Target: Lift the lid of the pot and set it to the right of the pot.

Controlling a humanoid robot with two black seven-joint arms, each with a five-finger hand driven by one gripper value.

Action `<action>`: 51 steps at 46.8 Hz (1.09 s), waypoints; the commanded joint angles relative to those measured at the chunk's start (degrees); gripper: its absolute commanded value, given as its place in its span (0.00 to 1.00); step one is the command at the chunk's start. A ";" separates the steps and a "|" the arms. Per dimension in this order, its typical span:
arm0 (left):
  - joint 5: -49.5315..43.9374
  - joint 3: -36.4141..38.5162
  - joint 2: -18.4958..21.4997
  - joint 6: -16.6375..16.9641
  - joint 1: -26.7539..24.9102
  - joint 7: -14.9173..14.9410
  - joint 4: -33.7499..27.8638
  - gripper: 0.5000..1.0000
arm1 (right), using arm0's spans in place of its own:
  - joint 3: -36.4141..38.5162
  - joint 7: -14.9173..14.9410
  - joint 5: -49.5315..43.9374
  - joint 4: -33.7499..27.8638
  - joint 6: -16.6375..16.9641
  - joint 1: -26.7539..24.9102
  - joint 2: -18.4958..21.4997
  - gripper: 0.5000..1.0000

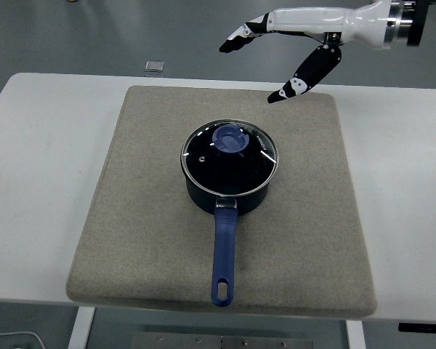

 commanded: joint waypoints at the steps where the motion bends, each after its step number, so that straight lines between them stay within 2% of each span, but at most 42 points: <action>1: 0.01 0.00 0.00 0.00 -0.01 0.00 0.00 1.00 | 0.01 0.00 -1.87 1.57 -1.18 -0.61 0.04 0.78; 11: 0.01 0.00 0.00 0.00 -0.01 0.00 0.00 1.00 | 0.01 0.00 -7.06 3.69 -3.81 -2.54 0.75 0.77; 19: 0.01 0.00 0.00 0.00 -0.01 0.00 0.00 1.00 | 0.01 0.00 -10.13 4.83 -4.61 -3.42 1.27 0.77; 27: 0.01 0.00 0.00 0.00 -0.01 0.00 0.00 1.00 | -0.25 0.00 -13.48 4.92 -7.68 -4.65 2.33 0.77; 44: 0.01 0.00 0.00 0.00 -0.01 0.00 0.00 1.00 | -0.96 0.00 -18.75 5.09 -9.35 -6.23 2.50 0.77; 51: 0.01 0.00 0.00 0.00 -0.01 0.00 0.00 1.00 | -2.01 0.00 -19.45 5.09 -11.64 -6.67 3.65 0.78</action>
